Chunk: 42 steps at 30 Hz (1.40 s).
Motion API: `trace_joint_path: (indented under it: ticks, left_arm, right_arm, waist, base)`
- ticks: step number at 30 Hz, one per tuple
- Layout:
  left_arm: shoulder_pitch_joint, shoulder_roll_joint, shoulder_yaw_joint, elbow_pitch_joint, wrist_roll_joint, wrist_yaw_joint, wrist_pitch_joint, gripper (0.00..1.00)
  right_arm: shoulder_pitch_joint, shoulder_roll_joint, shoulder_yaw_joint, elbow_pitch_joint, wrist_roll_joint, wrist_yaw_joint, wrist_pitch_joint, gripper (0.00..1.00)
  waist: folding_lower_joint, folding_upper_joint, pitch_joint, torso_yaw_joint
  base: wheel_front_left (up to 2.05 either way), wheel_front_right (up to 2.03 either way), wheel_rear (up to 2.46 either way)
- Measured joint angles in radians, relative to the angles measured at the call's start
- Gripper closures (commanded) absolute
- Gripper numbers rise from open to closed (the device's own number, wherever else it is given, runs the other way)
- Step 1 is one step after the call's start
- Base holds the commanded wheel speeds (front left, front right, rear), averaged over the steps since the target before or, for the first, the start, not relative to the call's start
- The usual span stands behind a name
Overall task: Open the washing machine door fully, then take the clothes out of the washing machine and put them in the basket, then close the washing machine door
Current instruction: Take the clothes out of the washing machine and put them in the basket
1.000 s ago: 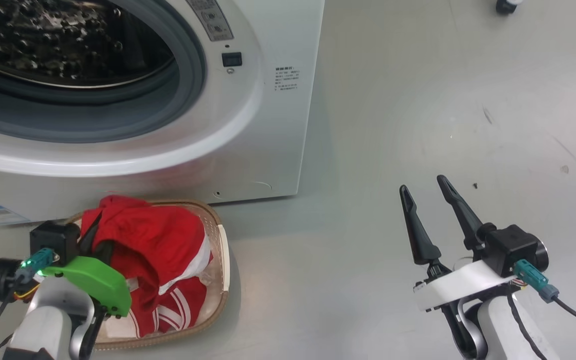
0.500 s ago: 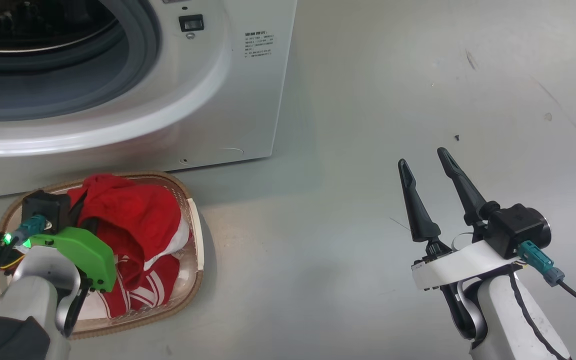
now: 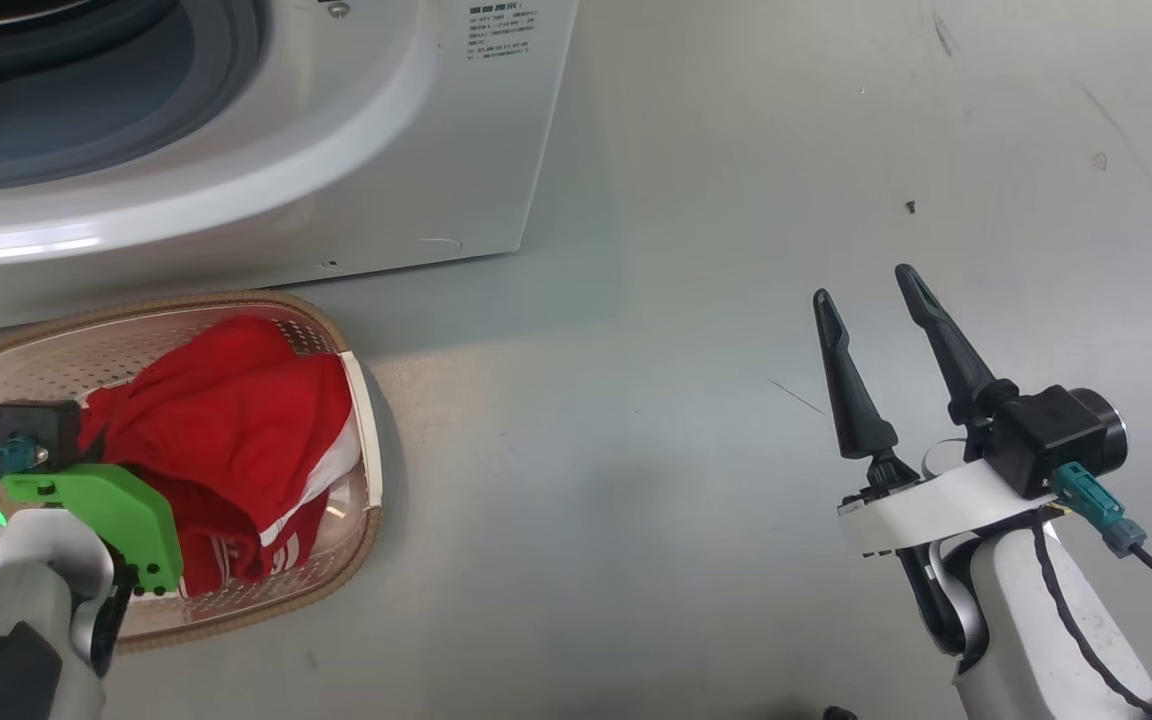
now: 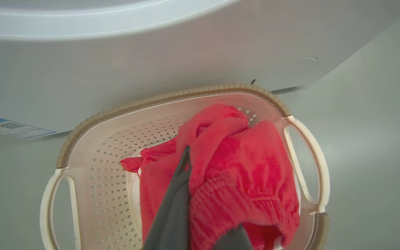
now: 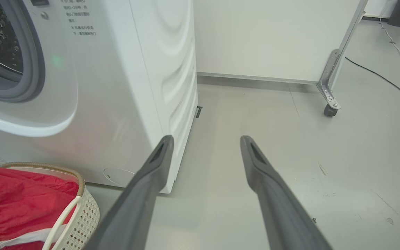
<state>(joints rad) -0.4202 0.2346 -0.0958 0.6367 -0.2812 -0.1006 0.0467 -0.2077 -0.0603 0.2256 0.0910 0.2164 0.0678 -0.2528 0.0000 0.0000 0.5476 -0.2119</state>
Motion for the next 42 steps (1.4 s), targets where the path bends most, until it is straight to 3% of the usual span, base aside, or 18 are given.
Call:
trace_joint_path:
  ticks: [20,21,22,23,24,42]
  left_arm:
    - [-0.117,-0.011,0.076,0.251,-0.040,0.087,-0.008,1.00]
    - [-0.119,-0.011,0.078,0.260,-0.040,0.087,-0.009,0.97]
    - [-0.121,-0.011,0.078,0.267,-0.040,0.087,-0.012,0.55]
    - [-0.124,-0.011,0.078,0.274,-0.040,0.087,-0.019,0.04]
    - [-0.129,-0.012,0.078,0.281,-0.040,0.087,-0.022,0.00]
    - [-0.156,-0.037,0.056,0.408,-0.042,0.063,-0.096,0.00]
  right_arm:
    - [-0.015,-0.021,0.009,-0.014,-0.040,-0.001,0.000,0.00]
    - [-0.015,-0.020,0.011,-0.014,-0.041,-0.001,0.000,0.00]
    - [-0.016,-0.020,0.012,-0.014,-0.042,-0.001,0.000,0.00]
    - [-0.017,-0.020,0.012,-0.014,-0.042,0.000,0.000,0.00]
    - [-0.019,-0.020,0.012,-0.014,-0.042,0.000,0.000,0.00]
    - [-0.020,-0.011,0.027,0.039,-0.040,0.002,0.000,0.00]
  waist:
    - [0.0000,0.0000,0.077,0.029]
    - [0.0000,0.0000,0.077,0.028]
    - [0.0000,0.0000,0.077,0.028]
    - [0.0000,0.0000,0.077,0.027]
    - [0.0000,0.0000,0.076,0.027]
    - [0.0000,0.0000,0.003,0.038]
  base:
    - [0.00,0.00,0.00]
    - [0.00,0.00,0.00]
    - [0.00,0.00,0.00]
    - [0.00,0.00,0.00]
    - [0.00,0.00,0.00]
    - [0.00,0.00,0.00]
